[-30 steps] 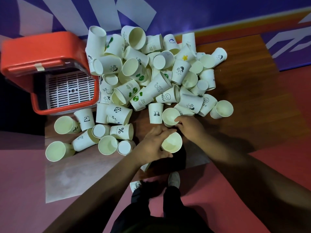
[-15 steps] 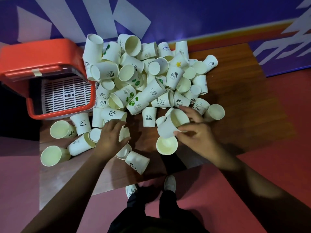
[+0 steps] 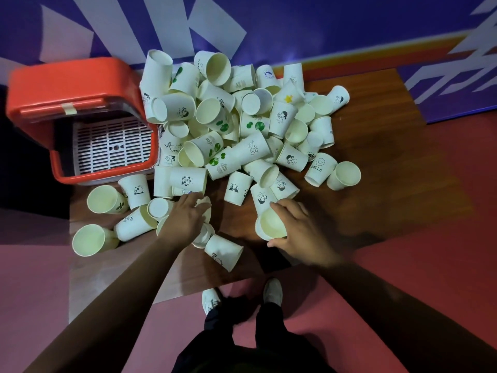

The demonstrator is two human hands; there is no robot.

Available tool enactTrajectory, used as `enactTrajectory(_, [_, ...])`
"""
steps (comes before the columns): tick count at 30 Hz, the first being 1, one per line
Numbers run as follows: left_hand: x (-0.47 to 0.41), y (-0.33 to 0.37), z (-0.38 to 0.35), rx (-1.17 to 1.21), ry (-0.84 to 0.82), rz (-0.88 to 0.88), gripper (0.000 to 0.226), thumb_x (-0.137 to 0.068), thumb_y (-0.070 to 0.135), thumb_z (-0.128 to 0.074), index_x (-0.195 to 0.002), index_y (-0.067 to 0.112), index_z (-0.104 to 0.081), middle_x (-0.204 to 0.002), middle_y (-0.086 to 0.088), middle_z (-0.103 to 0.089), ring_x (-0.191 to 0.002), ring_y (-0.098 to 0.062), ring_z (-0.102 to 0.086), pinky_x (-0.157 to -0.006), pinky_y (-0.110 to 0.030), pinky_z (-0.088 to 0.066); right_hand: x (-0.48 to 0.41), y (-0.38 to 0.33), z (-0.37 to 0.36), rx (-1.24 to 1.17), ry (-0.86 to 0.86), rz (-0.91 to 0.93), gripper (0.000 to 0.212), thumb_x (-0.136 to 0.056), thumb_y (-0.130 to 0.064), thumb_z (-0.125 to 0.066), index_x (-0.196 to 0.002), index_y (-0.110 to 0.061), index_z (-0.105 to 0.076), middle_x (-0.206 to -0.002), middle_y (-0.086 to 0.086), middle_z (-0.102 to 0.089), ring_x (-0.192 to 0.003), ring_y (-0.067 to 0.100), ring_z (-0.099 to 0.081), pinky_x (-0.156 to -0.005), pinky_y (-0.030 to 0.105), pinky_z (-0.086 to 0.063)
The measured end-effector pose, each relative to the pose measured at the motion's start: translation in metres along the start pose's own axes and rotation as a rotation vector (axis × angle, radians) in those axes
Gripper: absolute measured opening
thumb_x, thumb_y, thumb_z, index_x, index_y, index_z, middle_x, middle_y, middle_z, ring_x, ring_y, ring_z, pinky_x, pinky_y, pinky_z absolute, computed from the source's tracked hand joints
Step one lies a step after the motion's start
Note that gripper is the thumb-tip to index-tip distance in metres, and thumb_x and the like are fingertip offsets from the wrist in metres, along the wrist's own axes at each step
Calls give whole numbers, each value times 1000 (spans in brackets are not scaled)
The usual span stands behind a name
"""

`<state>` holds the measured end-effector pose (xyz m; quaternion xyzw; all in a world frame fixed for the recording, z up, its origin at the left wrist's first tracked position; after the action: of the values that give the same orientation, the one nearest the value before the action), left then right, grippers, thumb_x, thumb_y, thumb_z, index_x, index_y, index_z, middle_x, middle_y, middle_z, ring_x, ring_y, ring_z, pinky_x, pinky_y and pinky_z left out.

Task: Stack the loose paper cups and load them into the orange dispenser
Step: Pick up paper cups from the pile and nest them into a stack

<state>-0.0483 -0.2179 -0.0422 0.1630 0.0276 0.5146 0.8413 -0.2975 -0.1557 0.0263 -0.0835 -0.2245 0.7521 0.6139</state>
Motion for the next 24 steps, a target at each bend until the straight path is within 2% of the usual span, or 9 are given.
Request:
enactTrajectory(2, [-1, -2, -3, -24, -16, -11, 40, -70, -11, -68, -109, -1, -73, -119, -30, -62, -102, -48, -61, -84, -52, -53, -1, 0, -7, 10, 7, -25, 94, -59, -47, -85, -138, -14, -47, -134, 3, -47, -120, 23, -45, -103, 42, -42])
enactTrajectory(5, [-2, 3, 1, -42, -27, -49, 44, -70, -1, -45, -102, -3, -75, -112, -31, -64, -95, -49, -63, -78, -51, -54, -2, -2, -11, 9, 21, -55, 95, -62, -52, -83, -141, -17, -43, -137, 3, -44, -126, 23, -41, -107, 40, -37])
enactTrajectory(8, [1, 18, 22, -13, 64, -76, 37, -75, 2, -52, -105, 0, -73, -108, -23, -64, -91, -41, -61, -77, -45, -53, 3, -2, -8, -1, 44, -93, 98, -63, -59, -79, -145, -20, -40, -142, 5, -40, -131, 24, -37, -109, 42, -34])
enactTrajectory(11, [14, 48, 32, 186, 110, -179, 29, -88, 24, -57, -107, 7, -71, -109, -10, -62, -96, -28, -59, -84, -36, -50, 15, -3, 2, -25, 163, -100, 91, -67, -61, -74, -143, -22, -41, -140, 5, -40, -129, 25, -40, -107, 41, -35])
enactTrajectory(16, [51, 79, -26, 163, -207, -313, 61, -75, 44, -71, -127, 13, -63, -125, -10, -60, -110, -27, -60, -92, -36, -49, 37, 4, 0, -144, 229, -183, 78, -73, -55, -64, -139, -20, -42, -139, 4, -37, -131, 25, -38, -108, 40, -35])
enactTrajectory(18, [58, 76, -49, 103, -278, -284, 66, -74, 38, -75, -133, 12, -60, -127, -16, -61, -113, -33, -61, -94, -42, -49, 43, 12, -6, -198, 230, -237, 77, -75, -52, -64, -140, -15, -42, -138, 7, -37, -131, 26, -38, -108, 43, -37])
enactTrajectory(20, [62, 74, -59, 14, -264, -267, 53, -80, 29, -58, -131, 12, -62, -122, -19, -64, -109, -39, -65, -93, -51, -51, 49, 19, -11, -251, 233, -277, 78, -77, -46, -69, -141, -10, -42, -138, 9, -38, -132, 26, -38, -108, 44, -38])
enactTrajectory(22, [65, 73, -65, -53, -224, -276, 50, -83, 23, -49, -131, 12, -62, -122, -18, -65, -111, -38, -65, -96, -55, -50, 54, 24, -14, -312, 220, -328, 80, -78, -37, -75, -143, -10, -39, -141, 9, -36, -133, 24, -38, -108, 37, -37])
enactTrajectory(24, [66, 73, -63, -21, -208, -285, 52, -83, 23, -59, -134, 11, -58, -124, -16, -64, -114, -37, -63, -101, -53, -46, 60, 31, -17, -367, 214, -387, 80, -78, -32, -77, -145, -12, -37, -145, 8, -33, -134, 19, -37, -105, 28, -33])
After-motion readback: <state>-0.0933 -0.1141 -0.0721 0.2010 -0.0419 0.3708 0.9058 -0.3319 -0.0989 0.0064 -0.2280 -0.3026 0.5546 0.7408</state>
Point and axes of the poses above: each hand's wrist, its own x-axis away from the middle knuckle, its own z-axis out of the back of the hand, y = z × x, the point moved 7 cm from there along -x, towards the middle knuckle
